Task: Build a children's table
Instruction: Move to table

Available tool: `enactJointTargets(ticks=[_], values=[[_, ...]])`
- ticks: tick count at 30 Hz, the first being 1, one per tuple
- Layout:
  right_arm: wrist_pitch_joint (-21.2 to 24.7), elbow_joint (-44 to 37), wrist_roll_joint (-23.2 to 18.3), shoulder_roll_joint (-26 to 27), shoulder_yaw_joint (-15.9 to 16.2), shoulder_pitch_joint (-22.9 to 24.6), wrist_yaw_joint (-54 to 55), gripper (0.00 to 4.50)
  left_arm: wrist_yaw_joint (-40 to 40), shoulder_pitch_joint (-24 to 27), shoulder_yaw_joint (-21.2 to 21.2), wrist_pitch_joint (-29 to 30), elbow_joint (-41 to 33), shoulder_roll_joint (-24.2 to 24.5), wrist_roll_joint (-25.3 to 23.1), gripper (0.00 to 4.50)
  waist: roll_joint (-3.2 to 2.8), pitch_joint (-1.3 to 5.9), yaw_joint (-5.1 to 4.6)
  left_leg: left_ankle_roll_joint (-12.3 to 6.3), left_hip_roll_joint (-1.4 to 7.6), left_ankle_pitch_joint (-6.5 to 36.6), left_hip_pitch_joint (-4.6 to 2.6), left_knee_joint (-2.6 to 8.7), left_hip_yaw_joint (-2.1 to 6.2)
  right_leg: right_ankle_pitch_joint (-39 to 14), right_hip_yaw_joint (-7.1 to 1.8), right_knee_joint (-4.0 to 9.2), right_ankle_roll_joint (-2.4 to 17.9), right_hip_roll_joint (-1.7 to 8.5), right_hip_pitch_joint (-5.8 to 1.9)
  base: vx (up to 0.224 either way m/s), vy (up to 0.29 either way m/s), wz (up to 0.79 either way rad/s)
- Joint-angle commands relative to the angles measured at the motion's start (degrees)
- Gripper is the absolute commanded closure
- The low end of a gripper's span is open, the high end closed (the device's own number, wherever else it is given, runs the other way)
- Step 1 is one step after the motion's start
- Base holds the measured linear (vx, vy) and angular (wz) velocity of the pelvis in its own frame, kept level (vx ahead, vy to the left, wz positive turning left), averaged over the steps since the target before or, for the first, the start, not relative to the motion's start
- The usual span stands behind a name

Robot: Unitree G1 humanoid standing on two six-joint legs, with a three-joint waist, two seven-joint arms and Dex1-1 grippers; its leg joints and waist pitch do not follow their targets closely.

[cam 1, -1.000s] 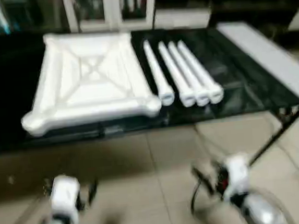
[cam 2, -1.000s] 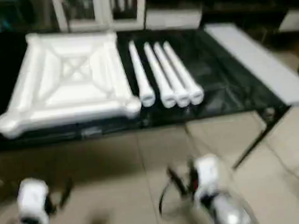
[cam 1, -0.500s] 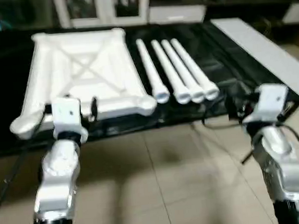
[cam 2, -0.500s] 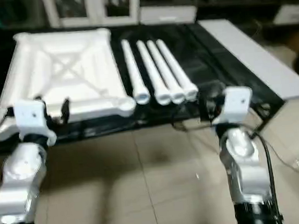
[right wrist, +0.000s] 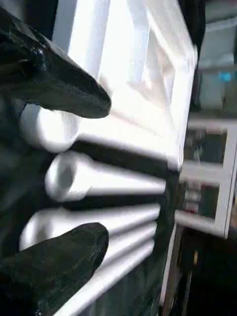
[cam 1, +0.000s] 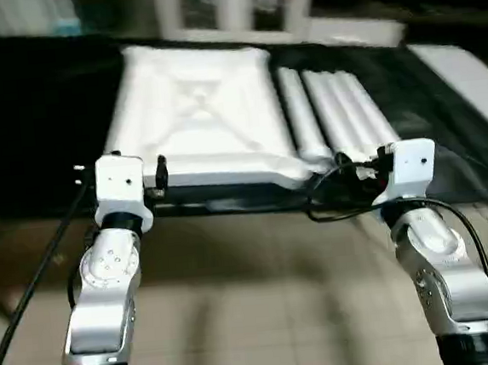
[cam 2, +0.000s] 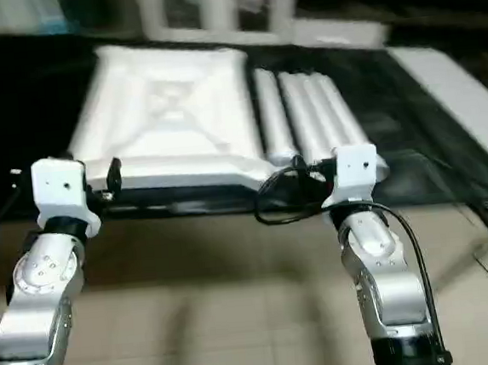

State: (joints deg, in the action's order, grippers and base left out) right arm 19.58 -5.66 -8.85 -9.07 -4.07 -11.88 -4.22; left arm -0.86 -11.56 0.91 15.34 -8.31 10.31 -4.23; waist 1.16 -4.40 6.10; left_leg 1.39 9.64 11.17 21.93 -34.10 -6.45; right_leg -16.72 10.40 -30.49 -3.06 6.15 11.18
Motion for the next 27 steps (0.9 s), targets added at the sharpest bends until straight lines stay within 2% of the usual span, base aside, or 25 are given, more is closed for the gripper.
enactJointTargets(ticks=[1, 2, 3, 4, 5, 6, 7, 8, 9, 10, 11, 12, 13, 14, 15, 16, 17, 18, 20, 21, 22, 24, 25, 26, 27], values=[[0.71, -0.71, 0.43, -0.7, -1.0, -0.53, 0.34, 0.81, -0.12, -1.05, -0.86, 1.29, 0.09, -0.4, -0.34, 0.79, -2.22, 3.29, -1.65, -9.81, 1.63, 28.55, -7.06, 7.09, 5.71, -19.19, -0.92, -0.1, 6.82, -2.71, 2.83, 0.135, 0.057, 0.75], [0.71, -0.71, 0.43, -0.7, -1.0, -0.53, 0.34, 0.81, -0.12, -1.05, -0.86, 1.29, 0.09, -0.4, -0.34, 0.79, -2.48, 3.99, -2.42, -14.23, 2.7, 28.94, -9.88, 6.8, 8.77, -15.39, -1.77, -3.4, 6.03, -3.51, 5.29, 0.16, 0.07, 0.55], [0.83, -0.66, 0.46, -0.79, -1.08, -0.52, 0.5, 0.81, -0.23, -1.16, -0.85, 1.32, 0.35, -0.51, -0.42, 0.79, -1.97, 4.68, -3.48, -24.25, 2.91, 22.19, -10.96, 5.71, 13.12, -12.12, -3.49, -8.04, 2.42, -4.31, 8.19, 0.226, 0.081, 0.72], [0.96, -0.56, 0.61, -1.0, -1.2, -0.51, 0.6, 0.81, -0.38, -1.42, -0.99, 1.15, 1.02, -0.68, -0.63, 0.79, -1.94, 4.99, -3.7, -24.74, 5.12, 14.11, -11.74, 4.01, 11.31, -7.46, -6.14, -10.08, 0.72, -2.62, 11.65, 0.15, 0.051, 0.36], [1.13, -0.6, 0.55, -0.99, -1.38, -0.47, 0.64, 0.81, -0.46, -1.55, -1.05, 1.13, 1.29, -0.79, -0.76, 0.79, -1.17, 4.52, -3.34, -23.61, 5.34, 13.95, -10.11, 4.82, 10.41, -4.65, -6.76, -11.16, 0.14, -2.47, 11.8, 0.112, 0.009, 0.19], [1.21, -0.62, 0.49, -0.96, -1.48, -0.45, 0.68, 0.81, -0.47, -1.59, -1.07, 1.13, 1.36, -0.82, -0.8, 0.79, -0.3, 3.88, -3.07, -21.44, 5.23, 16.05, -7.44, 6.81, 8.1, 0.64, -7.66, -11.26, 0.47, -2.19, 11.56, 0.1, -0.029, 0.05], [1.4, -0.68, 0.31, -0.86, -1.71, -0.4, 0.77, 0.81, -0.48, -1.66, -1.11, 1.14, 1.51, -0.9, -0.87, 0.79, 0.25, 3.54, -2.92, -19.98, 4.61, 18.23, -6.28, 7.68, 6.87, 3.04, -8.2, -10.29, 1.45, -1.91, 11.23, 0.1, -0.029, 0.05], [2.08, -0.74, 0.47, -1.17, -1.71, -0.35, 0.6, 0.81, -0.43, -1.75, -1.27, 1.27, 1.61, -0.98, -0.86, 0.79, 1.77, 2.82, -2.55, -15.69, 2.34, 24.62, -5.32, 7.87, 3.18, 4.04, -9.64, -5.19, 3.06, -0.64, 10.4, 0.103, -0.097, 0.22], [2.41, -0.75, 0.63, -1.34, -1.5, -0.31, 0.49, 0.81, -0.45, -1.77, -1.36, 1.3, 1.67, -0.99, -0.82, 0.79, 4.76, 2.11, -1.02, -10.42, -3.05, 24.12, -4.92, 0.27, -1.27, -24.18, -16.2, 3.55, 0.16, 4.13, 8.87, 0.132, -0.117, 0.23], [3.57, -1.21, -0.06, -0.98, -1.81, 0.03, 0.61, 0.81, -0.63, -1.75, -1.81, 1.43, 1.89, -1.05, -0.64, 0.79, 4.73, 3.37, 0.02, -8.41, -4.5, 12.72, -2.88, -5.98, -0.77, -44.25, -20.25, 5.07, 2.06, 7.02, 4.84, 0.132, -0.117, 0.23], [3.82, -1.52, -0.89, -0.38, -2.45, 0.2, 0.93, 0.81, -0.71, -1.72, -1.95, 1.49, 1.94, -1.08, -0.57, 0.79, 4.78, 3.07, 0.07, -6.73, -4.26, 9.15, -0.43, -7.22, 0.4, -45.74, -19.95, 4.35, 3.04, 7.41, 2.81, 0.164, -0.063, -0.02], [3.82, -1.52, -0.89, -0.38, -2.45, 0.2, 0.93, 0.81, -0.71, -1.72, -1.95, 1.49, 1.94, -1.08, -0.57, 0.79, 4.35, 3.44, 0.93, -3.99, -3.74, 7.09, 0.7, -6.35, 1.69, -38.04, -19.22, 2.58, 5.51, 6.15, 1.53, 0.147, -0.013, 0.0], [3.53, -1.75, -0.91, -0.21, -2.71, 0.37, 1.22, 0.81, -0.78, -1.68, -2.03, 1.49, 1.97, -1.13, -0.63, 0.79, 4.5, 3.69, 0.67, -3.79, -3.76, 6.48, 1.02, -6.31, 1.86, -32.2, -18.8, 2.15, 8.36, 5.42, 0.9, 0.147, -0.013, 0.0], [3.71, -1.48, -0.71, -0.02, -2.95, 0.44, 1.83, 0.81, -0.94, -1.68, -2.05, 1.51, 2.05, -1.21, -0.57, 0.79, 3.47, 3.73, 1.12, -3.57, -3.55, 4.13, 0.84, -5.12, 1.83, -21.46, -17.96, 2.32, 15.29, 3.99, 0.69, 0.134, 0.029, 0.19], [3.74, -1.41, -0.64, -0.02, -2.95, 0.44, 1.91, 0.81, -0.96, -1.68, -2.05, 1.51, 2.07, -1.22, -0.56, 0.79, 2.01, 3.77, 1.07, -3.71, -2.26, 0.92, 0.35, -1.96, 1.72, -13.83, -15.97, 2.07, 19.42, 2.01, 1.02, 0.147, 0.097, 0.2], [3.94, -1.29, -0.64, -0.02, -2.96, 0.43, 2.06, 0.81, -1.01, -1.73, -1.99, 1.48, 2.11, -1.28, -0.69, 0.79, -0.42, 4.05, 0.25, -2.99, 0.26, -1.17, -2.96, 3.02, 1.21, -10.87, -11.42, 0.99, 17.26, -1.32, 3.41, 0.147, 0.097, 0.2], [4.04, -1.18, -0.64, -0.08, -2.84, 0.47, 1.93, 0.81, -0.9, -1.8, -1.91, 1.39, 2.16, -1.35, -0.88, 0.79, -1.64, 3.57, -1.08, -4.87, 2.68, 3.2, -4.86, 5.09, 3.83, -9.81, -9.11, -1.8, 14.52, -3.57, 6.06, 0.181, 0.13, 0.09], [3.96, -1.19, -0.25, -0.32, -2.42, 0.6, 1.74, 0.81, -0.94, -1.89, -1.9, 1.26, 2.28, -1.37, -0.94, 0.79, -2.31, 5.92, -3.15, -10.55, 6.86, 3.93, -12.37, 4.65, 9.4, -8.45, -7.02, -9.2, 8.53, -3.77, 12.64, 0.178, 0.116, 0.04], [3.85, -1.31, 0.49, -0.64, -1.9, 0.67, 1.64, 0.81, -0.95, -2.15, -2.02, 1.12, 2.64, -1.39, -0.88, 0.79, -1.32, 5.79, -3.03, -17.38, 6.77, -2.58, -11.5, 3.42, 8.89, -3.24, -6.85, -11.73, 1.45, -2.39, 15.23, 0.16, 0.109, 0.04], [3.7, -1.32, 0.93, -0.68, -1.83, 0.62, 1.61, 0.81, -0.93, -2.25, -2.12, 1.07, 2.81, -1.39, -0.85, 0.79, -0.81, 5.39, -3.01, -20.0, 5.75, -4.67, -10.32, 4.16, 7.14, -0.1, -6.54, -12.07, -0.48, -2.21, 15.8, 0.065, 0.044, 0.01], [3.5, -1.08, 1.53, -0.75, -1.78, 0.44, 1.56, 0.81, -0.9, -2.45, -2.24, 1.02, 3.08, -1.41, -0.83, 0.79, 0.19, 5.65, -3.3, -22.91, 4.67, -7.67, -10.7, 3.99, 6.19, 3.06, -6.86, -10.67, -0.75, -1.65, 16.81, 0.13, 0.05, 0.0], [3.45, -0.85, 1.73, -0.83, -1.73, 0.32, 1.57, 0.81, -0.92, -2.55, -2.27, 1.02, 3.18, -1.43, -0.82, 0.79, 1.99, 5.6, -3.58, -21.4, 1.71, -7.19, -9.96, 2.84, 3.57, 8.89, -8.05, -6.36, 2.74, -0.5, 15.91, 0.134, -0.006, 0.03], [3.35, -0.55, 1.86, -0.92, -1.71, 0.18, 1.71, 0.81, -1.01, -2.66, -2.29, 0.95, 3.32, -1.48, -0.8, 0.79, 6.28, 4.71, -1.23, -13.32, -5.02, 8.54, -2.68, -1.95, -0.66, -5.26, -15.02, 1.65, 7.24, 5.0, 6.22, 0.112, -0.054, 0.11], [3.36, -0.47, 1.69, -0.87, -1.88, 0.13, 1.71, 0.81, -1.05, -2.74, -2.36, 0.9, 3.38, -1.51, -0.82, 0.79, 5.33, 5.2, -0.09, -10.72, -5.28, 10.07, -1.89, -5.49, -0.12, -11.77, -17.62, 2.4, 11.33, 8.32, 4.31, 0.113, -0.037, 0.06], [3.39, -0.4, 1.57, -0.81, -2.0, 0.08, 1.71, 0.81, -1.09, -2.8, -2.39, 0.86, 3.45, -1.52, -0.82, 0.79, 4.71, 4.95, 0.32, -4.83, -3.1, 7.38, 0.16, -7.24, 1.67, -15.84, -17.75, 1.98, 18.35, 9.6, 2.53, 0.172, -0.029, 0.01]])
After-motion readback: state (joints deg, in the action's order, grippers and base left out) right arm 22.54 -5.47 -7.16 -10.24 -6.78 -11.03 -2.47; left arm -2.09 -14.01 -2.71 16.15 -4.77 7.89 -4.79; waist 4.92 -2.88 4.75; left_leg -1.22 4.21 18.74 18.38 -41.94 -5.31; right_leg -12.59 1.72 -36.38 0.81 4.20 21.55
